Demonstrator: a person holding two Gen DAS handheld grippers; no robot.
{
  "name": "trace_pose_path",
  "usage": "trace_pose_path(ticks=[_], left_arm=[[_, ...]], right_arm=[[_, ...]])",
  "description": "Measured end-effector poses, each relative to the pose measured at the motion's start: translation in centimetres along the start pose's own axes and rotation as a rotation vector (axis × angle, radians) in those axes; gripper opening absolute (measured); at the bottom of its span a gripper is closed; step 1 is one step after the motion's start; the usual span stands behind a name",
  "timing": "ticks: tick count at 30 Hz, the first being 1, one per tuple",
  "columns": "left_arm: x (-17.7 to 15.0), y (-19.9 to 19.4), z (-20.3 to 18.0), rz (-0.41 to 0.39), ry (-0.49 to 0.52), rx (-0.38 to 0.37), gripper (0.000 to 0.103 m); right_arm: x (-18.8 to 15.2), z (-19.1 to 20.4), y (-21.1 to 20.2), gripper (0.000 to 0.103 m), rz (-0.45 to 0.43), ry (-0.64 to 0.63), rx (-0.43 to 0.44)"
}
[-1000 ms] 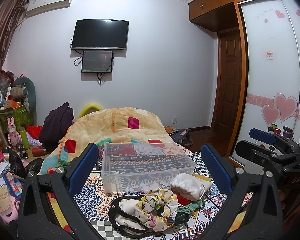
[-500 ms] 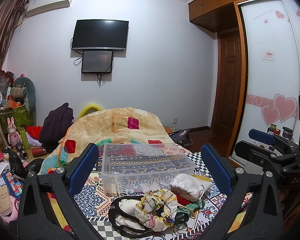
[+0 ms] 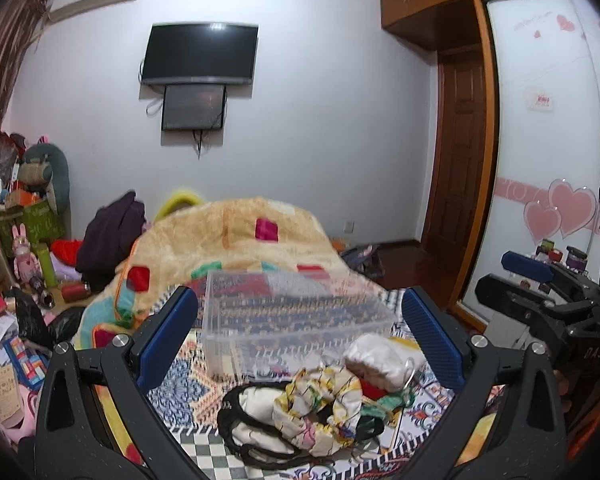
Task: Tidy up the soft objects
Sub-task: 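Grasp the floral scarf with the left tool while the right tool grasps the white pouch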
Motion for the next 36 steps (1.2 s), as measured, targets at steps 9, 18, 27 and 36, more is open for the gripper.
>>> trace_pose_path(ticks=[9, 18, 27, 36], left_arm=[[-4.3, 4.6, 1.1, 0.187, -0.027, -0.034, 0.103], [-7.1, 7.2, 2.1, 0.262, -0.066, -0.073, 0.101], [-9.7, 9.1, 0.4, 0.362, -0.045, -0.148, 0.076], [-10.8, 9.5, -0.2, 0.383, -0.028, -0.163, 0.038]], right_arm=[[-3.7, -1.7, 4.2, 0.103, 0.177, 0.045, 0.030], [-6.4, -2.1, 6.7, 0.092, 0.292, 0.035, 0.039], [-9.1, -2.9, 9.0, 0.075, 0.405, 0.041, 0.033], [-8.3, -3.4, 9.7, 0.074, 0.407, 0.106, 0.052]])
Point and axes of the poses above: each gripper's, at about its wrist camera, not at the fingertips, and y roughly the way its jaws point, z to its left, x to its top, the point moved 6 cm from there along y, roughly the way its jaws point, and after that the axes turned 2 degrees about -y, right-handed, at the moved point
